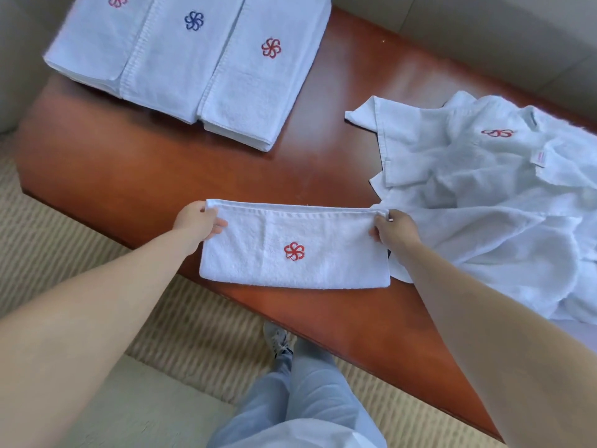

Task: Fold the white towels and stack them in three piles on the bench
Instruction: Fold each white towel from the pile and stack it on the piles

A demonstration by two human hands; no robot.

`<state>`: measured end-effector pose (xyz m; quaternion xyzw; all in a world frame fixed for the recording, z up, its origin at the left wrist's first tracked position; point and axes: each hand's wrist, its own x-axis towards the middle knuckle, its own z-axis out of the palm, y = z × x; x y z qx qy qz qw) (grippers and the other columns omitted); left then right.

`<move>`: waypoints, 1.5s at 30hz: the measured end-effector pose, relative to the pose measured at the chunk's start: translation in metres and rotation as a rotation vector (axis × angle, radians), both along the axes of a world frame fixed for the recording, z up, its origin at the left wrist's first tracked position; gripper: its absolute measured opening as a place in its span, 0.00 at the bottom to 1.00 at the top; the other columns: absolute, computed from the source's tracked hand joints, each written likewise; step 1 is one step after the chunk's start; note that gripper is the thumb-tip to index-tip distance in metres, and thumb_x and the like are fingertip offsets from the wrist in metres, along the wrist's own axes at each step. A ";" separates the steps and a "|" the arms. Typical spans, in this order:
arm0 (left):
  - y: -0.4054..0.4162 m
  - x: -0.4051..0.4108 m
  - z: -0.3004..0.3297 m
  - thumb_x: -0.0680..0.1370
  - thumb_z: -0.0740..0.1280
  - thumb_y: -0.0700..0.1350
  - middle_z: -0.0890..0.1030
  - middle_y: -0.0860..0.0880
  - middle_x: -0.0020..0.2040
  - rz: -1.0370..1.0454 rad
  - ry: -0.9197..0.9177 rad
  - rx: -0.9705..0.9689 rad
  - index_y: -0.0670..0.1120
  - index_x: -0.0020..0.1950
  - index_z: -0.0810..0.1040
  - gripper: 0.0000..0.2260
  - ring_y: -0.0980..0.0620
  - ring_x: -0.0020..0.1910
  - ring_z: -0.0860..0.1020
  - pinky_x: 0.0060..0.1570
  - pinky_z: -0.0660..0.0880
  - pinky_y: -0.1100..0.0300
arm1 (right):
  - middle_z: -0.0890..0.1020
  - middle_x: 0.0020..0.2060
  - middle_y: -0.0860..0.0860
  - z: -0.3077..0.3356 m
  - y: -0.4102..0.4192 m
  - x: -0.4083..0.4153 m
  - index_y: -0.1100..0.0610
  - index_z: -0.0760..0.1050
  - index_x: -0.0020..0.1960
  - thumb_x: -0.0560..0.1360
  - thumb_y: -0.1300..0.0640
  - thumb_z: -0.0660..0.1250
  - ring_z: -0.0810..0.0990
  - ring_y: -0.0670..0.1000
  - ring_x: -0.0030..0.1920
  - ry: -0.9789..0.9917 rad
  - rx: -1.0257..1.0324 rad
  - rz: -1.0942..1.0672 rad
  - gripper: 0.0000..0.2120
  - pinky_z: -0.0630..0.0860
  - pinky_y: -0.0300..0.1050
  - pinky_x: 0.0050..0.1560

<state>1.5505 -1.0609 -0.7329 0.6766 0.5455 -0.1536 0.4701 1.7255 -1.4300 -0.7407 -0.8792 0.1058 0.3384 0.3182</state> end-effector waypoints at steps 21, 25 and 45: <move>-0.080 -0.029 -0.099 0.82 0.46 0.68 0.49 0.53 0.84 -1.160 -0.208 0.906 0.63 0.83 0.51 0.29 0.42 0.83 0.46 0.74 0.45 0.28 | 0.59 0.82 0.51 -0.078 0.018 -0.088 0.46 0.59 0.82 0.82 0.39 0.54 0.55 0.55 0.82 -0.757 -0.258 0.743 0.30 0.48 0.56 0.81; -0.084 -0.022 -0.073 0.80 0.42 0.72 0.37 0.55 0.83 -1.166 0.029 0.756 0.68 0.80 0.39 0.30 0.41 0.82 0.37 0.72 0.42 0.25 | 0.57 0.82 0.52 -0.053 0.023 -0.084 0.48 0.60 0.82 0.82 0.43 0.60 0.52 0.56 0.82 -0.576 -0.214 0.729 0.30 0.45 0.54 0.81; -0.237 0.150 -0.018 0.78 0.67 0.49 0.71 0.43 0.69 -1.344 -0.049 0.408 0.45 0.75 0.67 0.26 0.39 0.68 0.70 0.67 0.65 0.50 | 0.68 0.69 0.56 0.002 -0.034 -0.086 0.55 0.54 0.77 0.75 0.56 0.69 0.76 0.60 0.62 0.388 0.039 -0.537 0.36 0.80 0.59 0.60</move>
